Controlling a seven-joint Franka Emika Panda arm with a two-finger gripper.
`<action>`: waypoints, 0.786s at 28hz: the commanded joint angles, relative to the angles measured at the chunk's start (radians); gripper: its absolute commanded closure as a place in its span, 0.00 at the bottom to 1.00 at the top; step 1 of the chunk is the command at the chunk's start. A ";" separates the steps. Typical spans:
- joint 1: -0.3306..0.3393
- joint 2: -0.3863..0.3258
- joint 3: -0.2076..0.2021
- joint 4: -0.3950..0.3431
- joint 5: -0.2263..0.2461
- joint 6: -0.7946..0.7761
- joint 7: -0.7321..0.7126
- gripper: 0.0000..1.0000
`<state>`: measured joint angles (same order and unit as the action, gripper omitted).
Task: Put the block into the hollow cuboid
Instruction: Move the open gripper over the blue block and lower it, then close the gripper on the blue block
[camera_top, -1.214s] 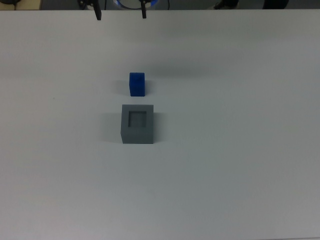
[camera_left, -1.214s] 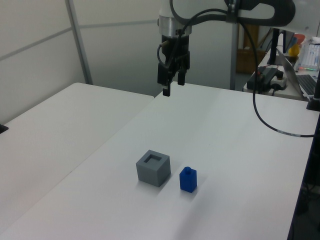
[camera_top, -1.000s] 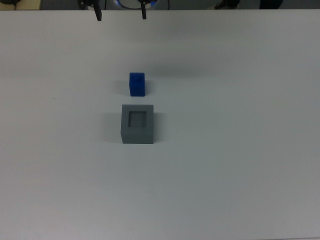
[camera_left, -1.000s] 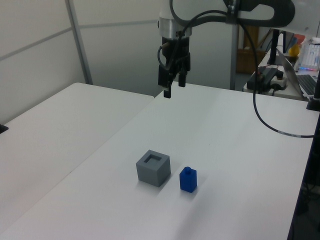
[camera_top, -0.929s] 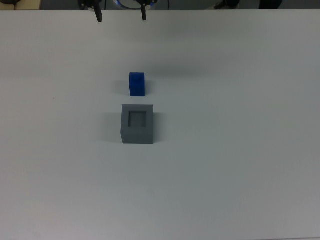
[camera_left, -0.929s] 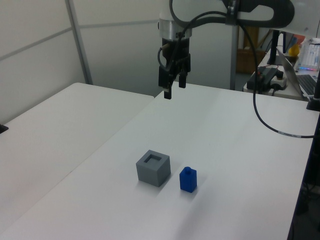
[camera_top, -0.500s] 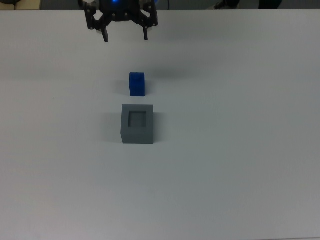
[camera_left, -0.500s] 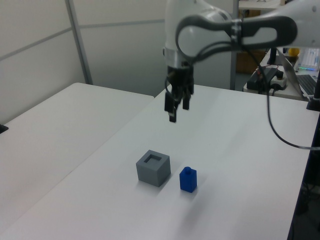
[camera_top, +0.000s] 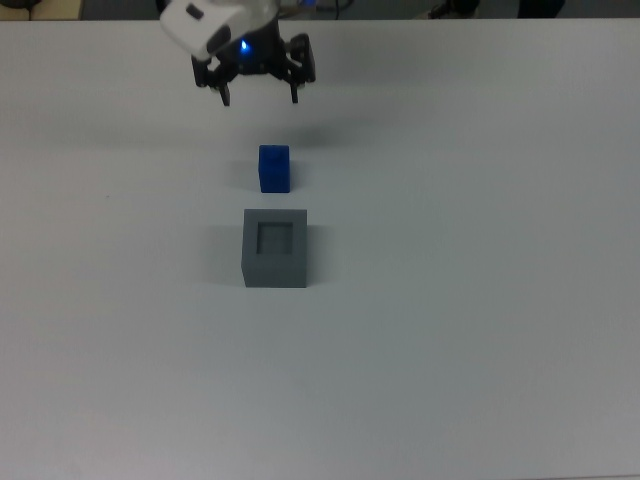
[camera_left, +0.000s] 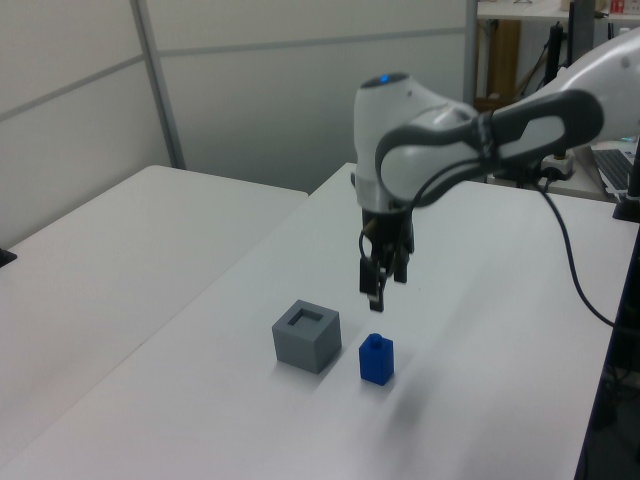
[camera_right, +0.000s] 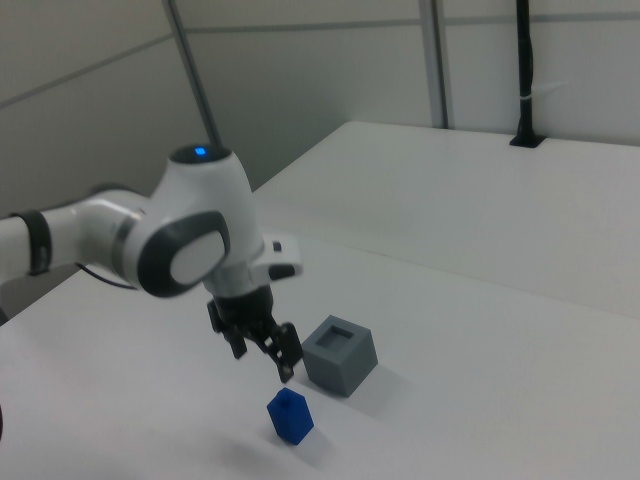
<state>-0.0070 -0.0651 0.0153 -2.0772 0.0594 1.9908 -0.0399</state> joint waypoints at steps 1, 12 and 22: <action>0.019 0.086 0.000 -0.015 -0.030 0.088 -0.021 0.00; 0.028 0.183 0.003 -0.014 -0.036 0.141 -0.006 0.00; 0.038 0.191 0.008 -0.006 -0.036 0.140 0.015 0.39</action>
<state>0.0204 0.1244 0.0271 -2.0900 0.0392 2.1169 -0.0444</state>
